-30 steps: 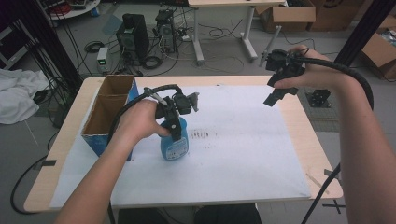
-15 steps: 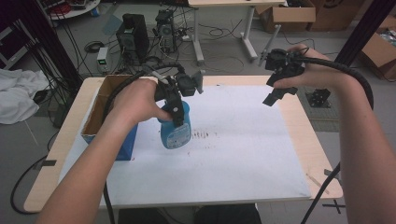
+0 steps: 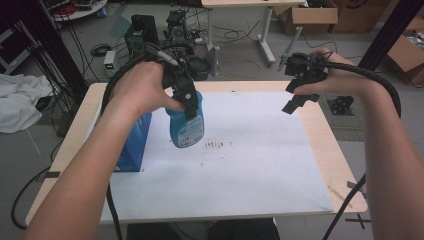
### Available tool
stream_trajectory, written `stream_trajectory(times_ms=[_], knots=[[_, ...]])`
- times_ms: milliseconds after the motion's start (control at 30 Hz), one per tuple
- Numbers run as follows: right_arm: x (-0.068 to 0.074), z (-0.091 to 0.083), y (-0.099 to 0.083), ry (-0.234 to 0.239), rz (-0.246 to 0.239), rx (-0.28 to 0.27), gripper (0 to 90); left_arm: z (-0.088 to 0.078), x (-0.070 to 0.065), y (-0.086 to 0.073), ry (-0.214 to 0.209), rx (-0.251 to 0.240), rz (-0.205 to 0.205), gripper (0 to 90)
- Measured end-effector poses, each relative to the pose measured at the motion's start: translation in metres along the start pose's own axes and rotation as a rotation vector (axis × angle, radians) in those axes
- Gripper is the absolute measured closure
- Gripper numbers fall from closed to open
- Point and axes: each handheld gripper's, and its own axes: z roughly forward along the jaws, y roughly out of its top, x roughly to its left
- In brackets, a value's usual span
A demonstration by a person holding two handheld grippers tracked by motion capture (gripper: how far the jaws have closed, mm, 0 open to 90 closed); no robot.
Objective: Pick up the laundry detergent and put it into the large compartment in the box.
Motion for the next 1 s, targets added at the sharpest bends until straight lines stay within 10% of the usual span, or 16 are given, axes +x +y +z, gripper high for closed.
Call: stream_trajectory(times_ms=[467,867,1000], knots=[[-0.002,0.0,-0.004,0.002,0.004,-0.001,18.8,-0.029,0.03,-0.011,0.027,0.0,-0.265,38.1],[-0.004,0.003,-0.008,0.006,0.005,-0.001,19.1,-0.047,0.086,-0.061,0.068,-0.016,-0.649,38.1],[-0.005,0.003,-0.009,0.008,0.008,-0.006,19.1,-0.047,0.098,-0.076,0.079,-0.011,-0.711,38.1]])
